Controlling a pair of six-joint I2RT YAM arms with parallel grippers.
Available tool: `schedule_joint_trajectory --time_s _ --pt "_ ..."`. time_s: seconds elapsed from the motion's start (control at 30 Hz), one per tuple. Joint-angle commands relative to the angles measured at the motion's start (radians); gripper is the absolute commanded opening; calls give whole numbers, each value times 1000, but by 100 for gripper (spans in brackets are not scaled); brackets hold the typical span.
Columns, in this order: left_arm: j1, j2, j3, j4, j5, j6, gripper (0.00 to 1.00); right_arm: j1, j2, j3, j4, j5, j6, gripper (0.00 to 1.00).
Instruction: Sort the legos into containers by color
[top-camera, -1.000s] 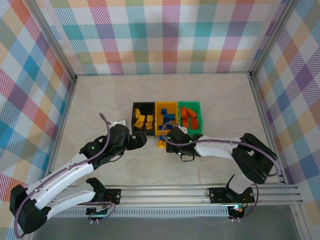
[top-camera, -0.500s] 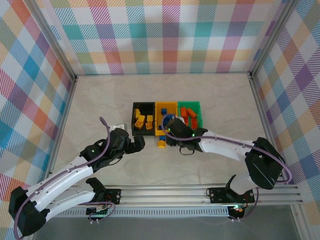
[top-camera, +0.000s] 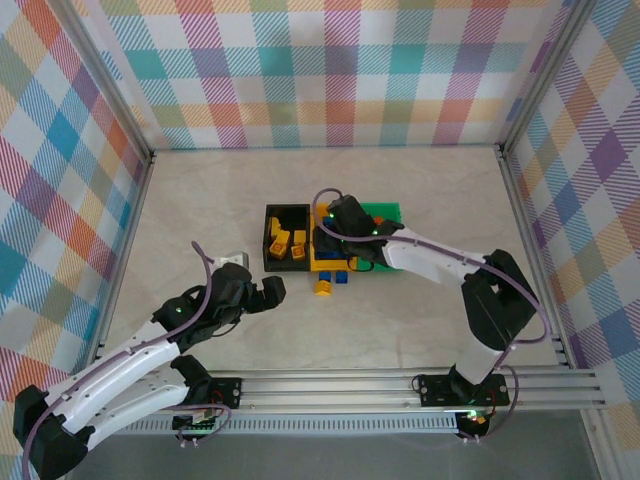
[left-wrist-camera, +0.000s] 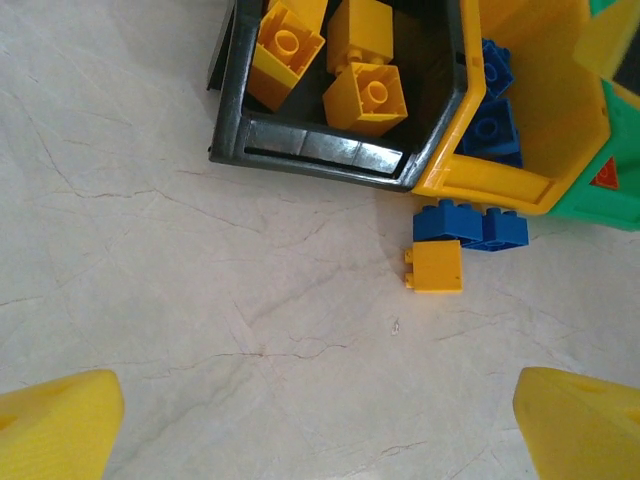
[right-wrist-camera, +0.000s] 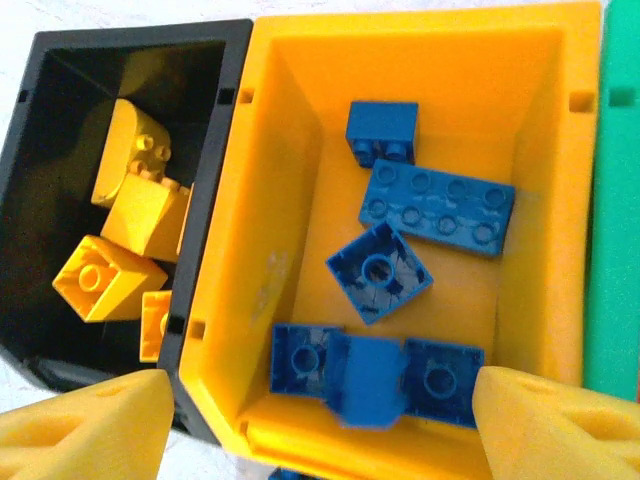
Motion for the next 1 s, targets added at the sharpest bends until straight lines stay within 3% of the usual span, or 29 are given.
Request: schedule_joint_trajectory --time_s 0.0,0.3,0.6,0.83,0.97 --pt "-9 -9 -19 -12 0 -4 100 43 -104 -100 9 19 53 79" --pt "-8 0 -34 -14 -8 -9 100 96 -91 -281 105 26 145 77" --pt "-7 -16 -35 -33 -18 -13 100 86 17 -228 109 75 138 66" --pt "-9 -19 -35 -35 -18 -15 100 80 28 -238 112 87 159 49" --pt "-8 -13 -34 -31 -15 -13 100 73 42 -247 102 85 164 48"
